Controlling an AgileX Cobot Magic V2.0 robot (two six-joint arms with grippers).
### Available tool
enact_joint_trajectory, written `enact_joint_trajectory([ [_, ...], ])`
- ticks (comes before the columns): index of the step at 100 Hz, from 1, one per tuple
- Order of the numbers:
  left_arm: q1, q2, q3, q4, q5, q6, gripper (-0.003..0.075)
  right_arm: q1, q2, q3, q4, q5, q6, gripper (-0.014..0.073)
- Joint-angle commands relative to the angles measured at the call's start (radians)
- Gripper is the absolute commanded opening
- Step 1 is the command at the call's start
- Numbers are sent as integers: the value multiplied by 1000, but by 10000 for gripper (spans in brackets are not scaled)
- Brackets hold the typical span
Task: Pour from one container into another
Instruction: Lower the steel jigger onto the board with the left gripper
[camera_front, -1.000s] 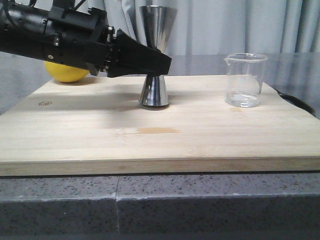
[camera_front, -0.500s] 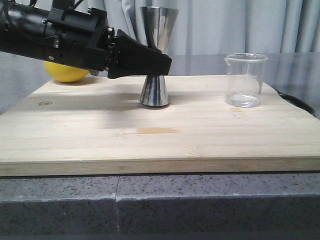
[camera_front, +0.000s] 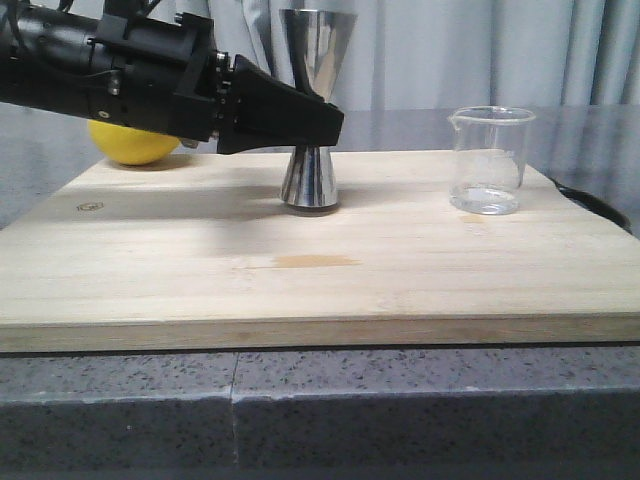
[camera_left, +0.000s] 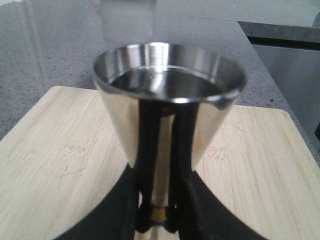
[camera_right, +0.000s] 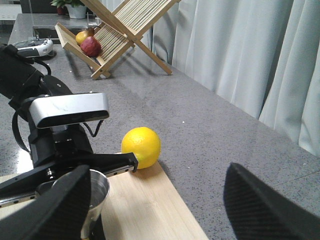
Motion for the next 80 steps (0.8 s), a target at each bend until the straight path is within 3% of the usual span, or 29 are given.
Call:
enact_joint_trajectory([
  [1,2,-56,-29,-75,131,1,-19,-7,-41,-30,56,85,-4,503],
  [80,2,-37,-29,-59,120,7,-19,-7,-41,-30,56,85,-4,501],
])
